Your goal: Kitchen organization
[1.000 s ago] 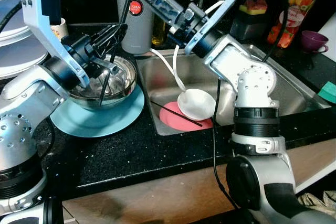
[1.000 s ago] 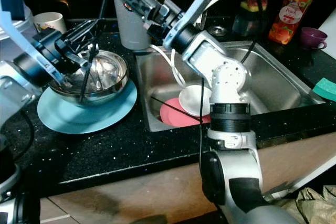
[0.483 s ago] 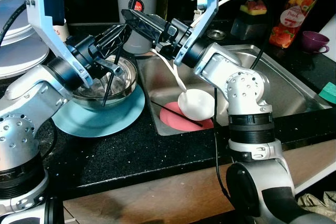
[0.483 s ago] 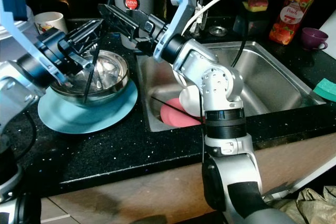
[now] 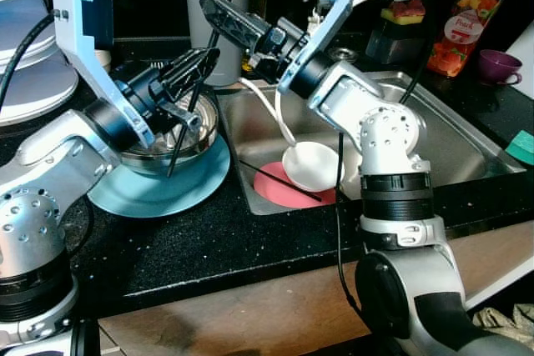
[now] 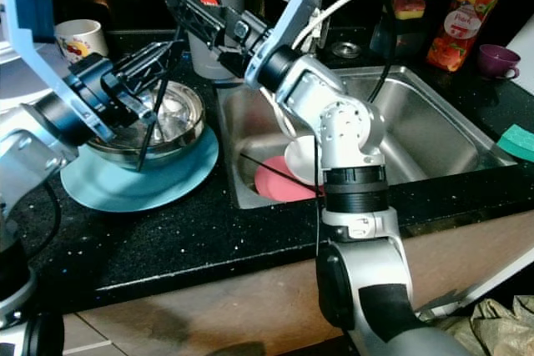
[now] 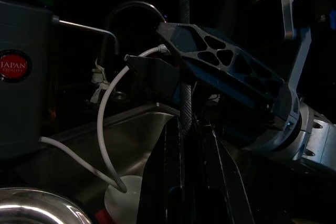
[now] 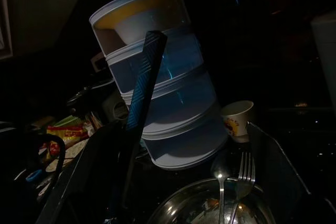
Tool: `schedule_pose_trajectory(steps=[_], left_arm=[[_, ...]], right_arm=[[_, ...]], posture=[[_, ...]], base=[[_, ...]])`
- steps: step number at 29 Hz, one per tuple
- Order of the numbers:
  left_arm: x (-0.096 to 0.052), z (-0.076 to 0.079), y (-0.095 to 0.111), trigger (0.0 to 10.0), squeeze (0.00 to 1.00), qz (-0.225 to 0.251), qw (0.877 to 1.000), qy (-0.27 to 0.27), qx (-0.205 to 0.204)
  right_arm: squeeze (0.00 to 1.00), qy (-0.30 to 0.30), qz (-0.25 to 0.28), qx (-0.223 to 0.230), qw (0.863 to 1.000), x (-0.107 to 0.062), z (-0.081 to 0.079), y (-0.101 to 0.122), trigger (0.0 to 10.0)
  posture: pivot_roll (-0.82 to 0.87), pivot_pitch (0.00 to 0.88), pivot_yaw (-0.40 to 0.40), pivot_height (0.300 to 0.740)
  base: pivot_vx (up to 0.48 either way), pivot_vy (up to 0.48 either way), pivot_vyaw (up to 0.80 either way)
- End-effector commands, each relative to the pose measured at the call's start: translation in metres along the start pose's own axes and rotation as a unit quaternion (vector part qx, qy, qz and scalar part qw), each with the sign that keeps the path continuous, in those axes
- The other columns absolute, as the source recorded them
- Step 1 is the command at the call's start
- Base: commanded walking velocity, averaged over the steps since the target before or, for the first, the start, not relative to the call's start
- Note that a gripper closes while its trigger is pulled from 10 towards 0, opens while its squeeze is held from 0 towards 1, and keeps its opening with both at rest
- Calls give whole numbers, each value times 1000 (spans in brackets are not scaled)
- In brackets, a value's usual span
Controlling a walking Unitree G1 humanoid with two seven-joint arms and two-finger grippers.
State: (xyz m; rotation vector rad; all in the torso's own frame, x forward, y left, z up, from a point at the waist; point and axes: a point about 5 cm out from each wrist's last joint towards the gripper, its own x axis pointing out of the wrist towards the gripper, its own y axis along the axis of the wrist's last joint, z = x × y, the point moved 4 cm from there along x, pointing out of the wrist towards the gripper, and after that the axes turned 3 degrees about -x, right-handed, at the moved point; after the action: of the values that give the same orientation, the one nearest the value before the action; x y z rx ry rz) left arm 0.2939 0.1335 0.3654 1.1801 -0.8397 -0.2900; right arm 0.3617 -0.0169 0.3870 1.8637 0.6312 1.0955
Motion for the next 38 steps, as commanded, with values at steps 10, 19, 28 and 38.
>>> schedule_pose_trajectory(steps=[10,19,28,38], left_arm=[[-1,7,2,0,0,1,1000,-16,3],[0,6,2,0,0,-1,1000,-15,3],[0,6,2,0,0,-3,1000,-16,4],[1,5,2,10000,1000,-9,1000,-13,9]], right_arm=[[0,-5,20,11,1000,1,3,8,0],[0,-6,22,13,1000,0,3,9,0],[0,-6,25,15,1000,0,4,10,0],[0,-8,33,23,999,0,6,15,0]], posture=[[39,83,-63,740],[41,87,-60,740],[41,89,-59,740],[44,90,-56,740]], base=[[0,0,0],[0,0,0],[0,0,0],[0,0,0]])
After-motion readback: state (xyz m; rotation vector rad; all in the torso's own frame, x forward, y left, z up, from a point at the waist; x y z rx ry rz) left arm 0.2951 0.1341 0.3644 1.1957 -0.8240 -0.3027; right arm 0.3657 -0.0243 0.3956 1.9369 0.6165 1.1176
